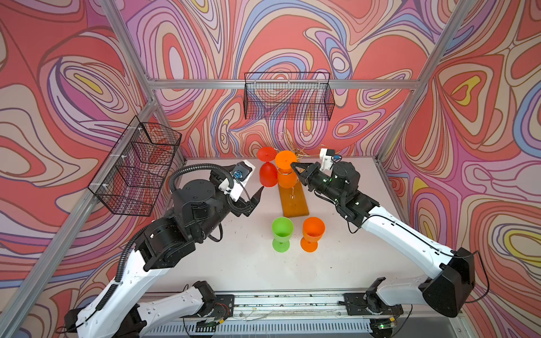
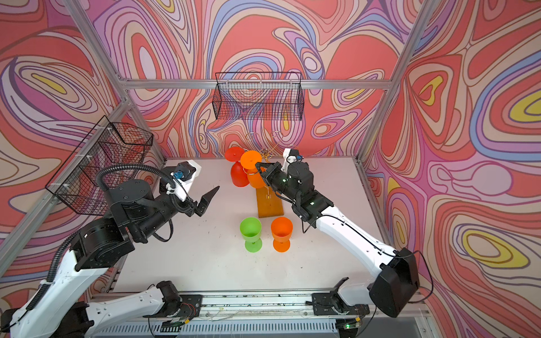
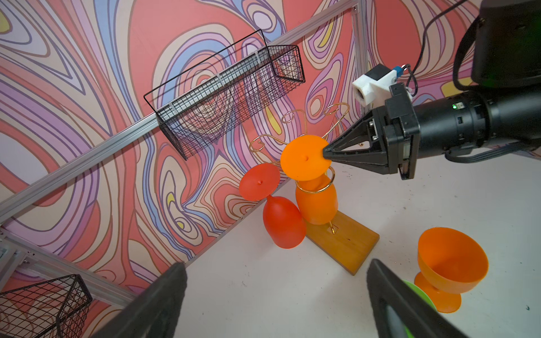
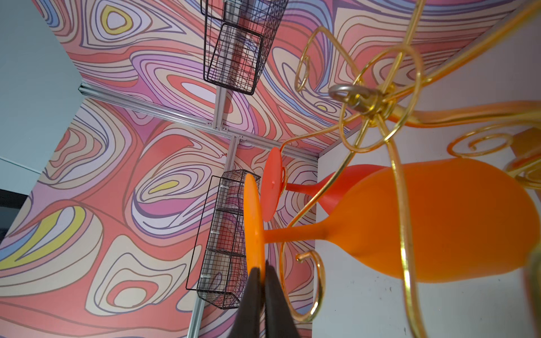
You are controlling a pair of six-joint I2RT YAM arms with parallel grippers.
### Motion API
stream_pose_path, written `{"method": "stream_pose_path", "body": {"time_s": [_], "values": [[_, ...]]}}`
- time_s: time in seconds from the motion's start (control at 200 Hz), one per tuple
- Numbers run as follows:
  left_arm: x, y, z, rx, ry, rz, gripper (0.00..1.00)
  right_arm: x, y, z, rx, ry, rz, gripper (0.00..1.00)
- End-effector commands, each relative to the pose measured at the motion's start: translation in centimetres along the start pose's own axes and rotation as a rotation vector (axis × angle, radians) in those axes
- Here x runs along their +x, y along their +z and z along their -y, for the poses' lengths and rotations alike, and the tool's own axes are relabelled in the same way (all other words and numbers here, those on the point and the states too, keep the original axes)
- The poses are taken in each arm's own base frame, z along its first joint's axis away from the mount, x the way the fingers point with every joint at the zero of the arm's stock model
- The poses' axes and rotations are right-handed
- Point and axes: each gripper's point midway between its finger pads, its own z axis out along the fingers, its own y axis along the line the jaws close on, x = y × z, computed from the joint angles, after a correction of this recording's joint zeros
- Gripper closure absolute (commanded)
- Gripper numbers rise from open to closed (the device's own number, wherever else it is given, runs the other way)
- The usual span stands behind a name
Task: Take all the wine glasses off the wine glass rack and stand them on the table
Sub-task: 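Lift the orange glass up off the rack hook with the right gripper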
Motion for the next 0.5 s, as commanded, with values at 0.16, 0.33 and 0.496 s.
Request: {"method": "stream_pose_path", "body": {"time_s": [0.16, 0.33, 0.496], "values": [[0.2, -0.3, -0.2, -0.001, 0.007, -0.014, 0.05, -1.0, -0.9, -1.5, -0.059, 0.016, 0.035, 1.0], [0.3, -0.1, -0.1, 0.001, 0.013, -0.019, 0.05, -1.6, -2.0, -2.1, -0.044, -0.015, 0.061, 1.0], [0.2, 0.1, 0.0, 0.004, 0.015, -0.017, 0.04, -2.0, -3.2, -2.4, -0.029, -0.033, 0.082, 1.0]]}}
